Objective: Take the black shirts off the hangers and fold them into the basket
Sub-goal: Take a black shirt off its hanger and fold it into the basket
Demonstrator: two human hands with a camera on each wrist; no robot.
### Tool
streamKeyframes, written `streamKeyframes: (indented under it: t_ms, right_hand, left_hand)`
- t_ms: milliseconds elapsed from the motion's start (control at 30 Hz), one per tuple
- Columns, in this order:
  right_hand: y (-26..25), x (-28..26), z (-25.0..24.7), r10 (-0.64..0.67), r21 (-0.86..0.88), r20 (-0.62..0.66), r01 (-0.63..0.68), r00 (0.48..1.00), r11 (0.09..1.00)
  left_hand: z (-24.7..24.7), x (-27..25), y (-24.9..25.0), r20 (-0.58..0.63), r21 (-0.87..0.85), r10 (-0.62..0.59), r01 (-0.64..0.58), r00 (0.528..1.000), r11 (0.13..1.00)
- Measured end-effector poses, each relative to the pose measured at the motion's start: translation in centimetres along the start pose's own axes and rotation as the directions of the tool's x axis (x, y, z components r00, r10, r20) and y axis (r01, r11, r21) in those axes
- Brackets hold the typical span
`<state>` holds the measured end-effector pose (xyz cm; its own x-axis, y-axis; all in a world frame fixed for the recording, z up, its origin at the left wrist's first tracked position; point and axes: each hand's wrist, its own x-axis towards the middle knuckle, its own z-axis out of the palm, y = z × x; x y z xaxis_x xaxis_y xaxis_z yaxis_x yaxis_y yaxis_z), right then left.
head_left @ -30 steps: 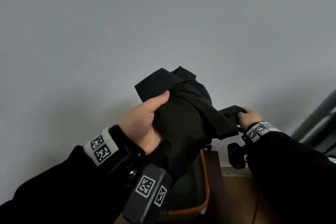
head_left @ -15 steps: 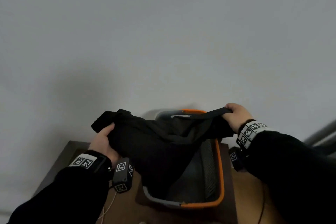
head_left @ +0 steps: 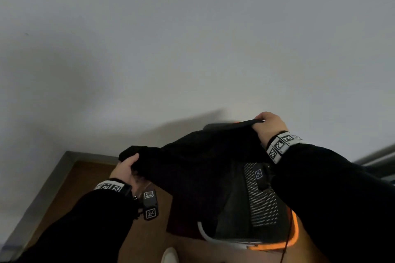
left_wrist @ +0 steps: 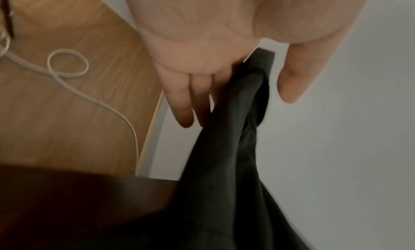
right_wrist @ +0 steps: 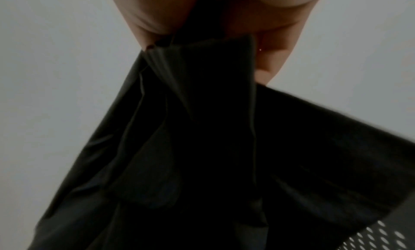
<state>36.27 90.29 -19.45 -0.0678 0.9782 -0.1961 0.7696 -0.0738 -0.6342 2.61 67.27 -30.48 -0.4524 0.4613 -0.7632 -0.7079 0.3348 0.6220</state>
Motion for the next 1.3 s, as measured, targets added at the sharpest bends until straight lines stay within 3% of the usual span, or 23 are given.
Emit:
streamKeyframes:
  t_ms: [67, 133, 167, 233, 300, 367, 467, 567, 633, 667, 767, 833, 933, 1033, 1200, 1300]
  right_hand:
    - [-0.5, -0.6, 1.2, 0.019, -0.074, 0.047, -0.015, 0.999, 0.997]
    - [-0.6, -1.3, 2.5, 0.018, -0.156, 0.096, -0.002, 0.995, 0.988]
    - [-0.8, -1.9, 3.0, 0.019, -0.2, 0.126, 0.006, 0.992, 0.98]
    - [-1.2, -3.2, 3.7, 0.051, -0.313, 0.225, 0.023, 0.973, 0.95]
    - [-1.8, -4.3, 4.4, 0.087, -0.447, 0.317, 0.067, 0.944, 0.892]
    - [-2.5, -5.3, 5.1, 0.093, -0.484, 0.364, 0.103, 0.927, 0.869]
    - [-3.3, -7.4, 7.4, 0.068, -0.274, 0.5, 0.083, 0.864, 0.958]
    - [-3.4, -9.6, 10.7, 0.032, -0.068, 0.692, 0.021, 0.721, 0.997]
    - [-2.9, -9.8, 12.5, 0.123, -0.051, 0.754, -0.129, 0.645, 0.99]
    - [-2.4, -9.4, 13.1, 0.181, -0.044, 0.738, -0.222, 0.65, 0.974]
    - [0.6, -7.6, 13.6, 0.332, 0.157, 0.541, -0.48, 0.773, 0.863]
    - [2.7, -6.6, 13.1, 0.456, 0.251, 0.418, -0.582, 0.786, 0.773]
    - [4.9, -6.2, 13.0, 0.596, 0.279, 0.4, -0.712, 0.697, 0.645]
    - [6.3, -6.2, 13.8, 0.644, 0.243, 0.465, -0.787, 0.607, 0.567]
    - [6.7, -6.2, 16.0, 0.603, 0.131, 0.588, -0.799, 0.539, 0.586]
    - [6.5, -6.1, 17.0, 0.584, 0.104, 0.606, -0.782, 0.54, 0.615]
  left_hand:
    - [-2.0, 5.1, -2.3, -0.029, 0.356, 0.065, -0.05, 0.997, 0.933]
    - [-1.5, 4.2, -3.4, 0.073, 0.683, 0.1, -0.123, 0.992, 0.72]
    - [-0.8, 2.9, -4.1, 0.157, 0.796, 0.111, -0.192, 0.981, 0.574]
    - [0.5, 0.9, -5.8, 0.418, 0.856, 0.081, -0.422, 0.905, 0.298]
    - [1.1, 0.8, -7.2, 0.579, 0.81, -0.077, -0.563, 0.812, 0.165]
    - [1.6, 1.3, -8.2, 0.603, 0.798, -0.203, -0.585, 0.772, 0.147]
    - [3.0, 1.0, -8.2, 0.573, 0.819, -0.252, -0.549, 0.78, 0.166]
    - [2.8, 1.5, -8.1, 0.547, 0.834, -0.199, -0.507, 0.813, 0.218]
    - [2.4, 1.9, -8.0, 0.542, 0.828, -0.18, -0.485, 0.821, 0.28]
    - [2.2, 2.1, -7.9, 0.55, 0.812, -0.161, -0.48, 0.82, 0.333]
    - [2.4, 2.2, -7.1, 0.551, 0.773, -0.047, -0.488, 0.833, 0.405]
    - [3.1, 1.9, -5.8, 0.56, 0.75, 0.02, -0.516, 0.829, 0.414]
    - [4.2, 1.2, -3.9, 0.618, 0.7, 0.076, -0.591, 0.783, 0.401]
    - [5.5, 0.8, -2.8, 0.679, 0.625, 0.14, -0.667, 0.721, 0.405]
    - [6.9, 1.4, -3.5, 0.653, 0.71, -0.003, -0.611, 0.758, 0.35]
    - [6.8, 2.1, -4.7, 0.635, 0.754, -0.136, -0.572, 0.76, 0.324]
